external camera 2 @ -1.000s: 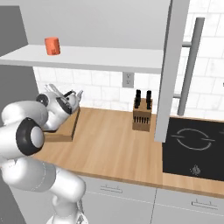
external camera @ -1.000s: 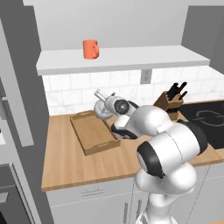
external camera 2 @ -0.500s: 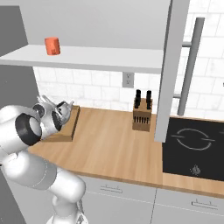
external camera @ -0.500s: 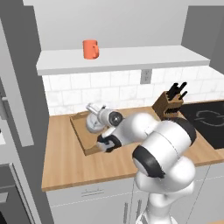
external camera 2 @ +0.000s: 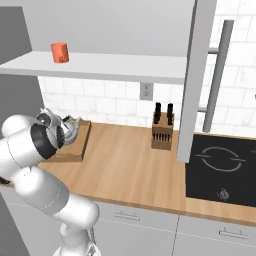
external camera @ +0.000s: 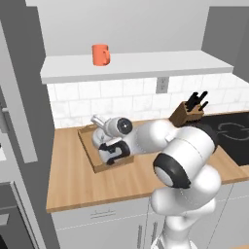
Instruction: Pick the kettle from the counter and place it on the tray. Then pick the mug from the cabinet and place it on the tray. Then close the cabinet doors.
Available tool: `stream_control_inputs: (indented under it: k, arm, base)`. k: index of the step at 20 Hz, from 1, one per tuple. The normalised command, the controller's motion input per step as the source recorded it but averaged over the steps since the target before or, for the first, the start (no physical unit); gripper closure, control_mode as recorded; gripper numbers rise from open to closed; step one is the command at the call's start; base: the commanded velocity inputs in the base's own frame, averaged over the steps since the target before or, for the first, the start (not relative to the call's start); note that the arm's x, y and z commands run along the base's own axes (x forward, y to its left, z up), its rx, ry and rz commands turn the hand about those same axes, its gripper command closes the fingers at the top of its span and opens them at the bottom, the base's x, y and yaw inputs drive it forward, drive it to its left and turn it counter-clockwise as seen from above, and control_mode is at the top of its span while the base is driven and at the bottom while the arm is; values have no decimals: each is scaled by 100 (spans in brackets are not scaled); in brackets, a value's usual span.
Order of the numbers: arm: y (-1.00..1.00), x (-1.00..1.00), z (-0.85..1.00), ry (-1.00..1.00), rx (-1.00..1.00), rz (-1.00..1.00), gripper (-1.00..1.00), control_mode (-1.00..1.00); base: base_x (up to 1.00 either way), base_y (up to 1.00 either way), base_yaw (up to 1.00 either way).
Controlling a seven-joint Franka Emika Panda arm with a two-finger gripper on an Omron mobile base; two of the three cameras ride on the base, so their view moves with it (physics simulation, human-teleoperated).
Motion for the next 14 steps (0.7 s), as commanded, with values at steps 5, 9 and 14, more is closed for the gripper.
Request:
stream_control_inputs:
  k: [5, 9, 14]
  arm:
    - [4, 8, -4, 0, -1, 0, 100, -100]
    - [4, 11, 0, 0, 0, 0, 100, -100]
    - [20, 28, 0, -2, 0, 0, 100, -100]
  base:
    - [0, 0, 0]
    - [0, 0, 0]
    - [0, 0, 0]
